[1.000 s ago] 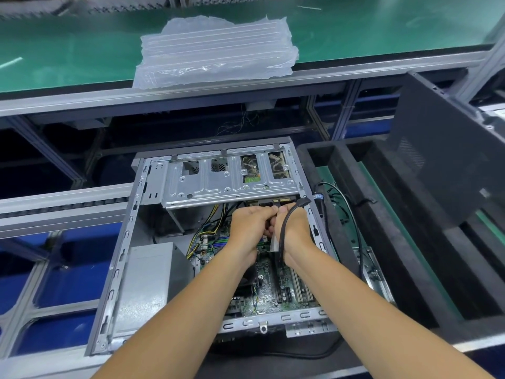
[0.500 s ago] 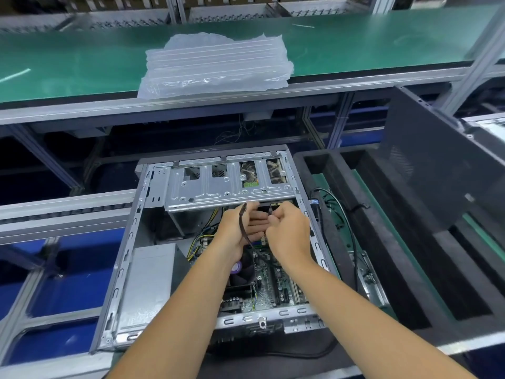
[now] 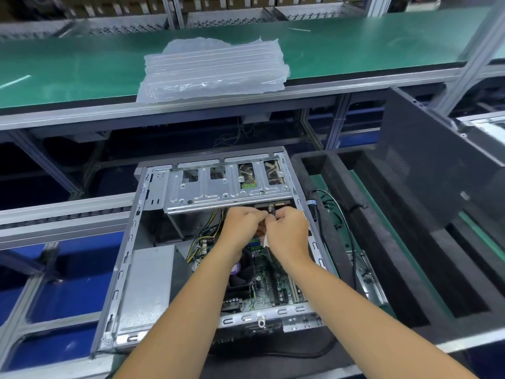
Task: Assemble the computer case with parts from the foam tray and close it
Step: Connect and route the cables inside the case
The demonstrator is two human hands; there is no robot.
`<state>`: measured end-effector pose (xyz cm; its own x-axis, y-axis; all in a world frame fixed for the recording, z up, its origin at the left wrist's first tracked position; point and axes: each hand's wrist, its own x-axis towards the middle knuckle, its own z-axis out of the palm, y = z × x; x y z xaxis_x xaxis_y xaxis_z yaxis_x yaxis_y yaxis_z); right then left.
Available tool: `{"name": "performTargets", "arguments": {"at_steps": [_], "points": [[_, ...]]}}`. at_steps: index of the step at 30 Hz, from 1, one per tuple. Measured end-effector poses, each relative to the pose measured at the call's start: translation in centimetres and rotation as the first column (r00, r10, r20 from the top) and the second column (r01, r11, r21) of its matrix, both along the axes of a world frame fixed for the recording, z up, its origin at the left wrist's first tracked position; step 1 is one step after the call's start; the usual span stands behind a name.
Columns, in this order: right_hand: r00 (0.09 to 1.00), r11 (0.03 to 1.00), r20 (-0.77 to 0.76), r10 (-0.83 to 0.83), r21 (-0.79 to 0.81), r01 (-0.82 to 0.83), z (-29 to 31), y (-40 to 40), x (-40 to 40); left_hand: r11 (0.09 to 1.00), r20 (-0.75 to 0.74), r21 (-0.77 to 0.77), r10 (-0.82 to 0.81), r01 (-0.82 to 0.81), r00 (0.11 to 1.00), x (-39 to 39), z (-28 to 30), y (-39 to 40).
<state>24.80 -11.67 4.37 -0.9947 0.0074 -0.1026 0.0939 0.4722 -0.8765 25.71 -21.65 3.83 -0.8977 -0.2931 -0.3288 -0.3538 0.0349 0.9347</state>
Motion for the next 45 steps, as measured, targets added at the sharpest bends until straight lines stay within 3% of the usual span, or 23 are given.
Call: {"name": "performTargets", "arguments": {"at_steps": [4,7,12,30,37,41,45], "points": [[0.982,0.975,0.187,0.006,-0.221,0.036,-0.4,-0.2,-0.2,0.984,0.051,0.146,0.091,-0.098,0.994,0.3,-0.1,0.2],[0.979,0.979,0.206,-0.008,-0.196,0.050,-0.7,-0.4,-0.3,0.970,0.075,0.216,0.094,-0.108,0.993,0.0,0.3,0.7],[0.922,0.930,0.388,-0.012,-0.335,0.153,-1.0,-1.0,-0.4,0.930,0.120,0.340,0.101,-0.137,0.988,-0.2,0.2,1.4],[0.953,0.914,0.299,-0.051,-0.371,0.166,-0.9,-0.8,-1.0,0.911,0.025,0.347,0.228,-0.223,0.973,-0.2,0.2,2.5],[0.914,0.913,0.406,0.017,-0.378,0.152,1.0,-0.4,-1.2,0.933,0.023,0.314,0.175,-0.174,0.984,-0.1,0.1,2.2],[0.895,0.960,0.440,0.074,-0.274,0.055,1.4,-0.3,-1.6,0.928,0.037,0.320,0.192,-0.194,0.981,-0.1,0.3,2.5],[0.884,0.966,0.388,0.260,-0.086,-0.246,2.0,1.0,-1.7,0.917,0.064,0.312,0.239,-0.247,0.969,-0.1,0.4,3.3]]}}
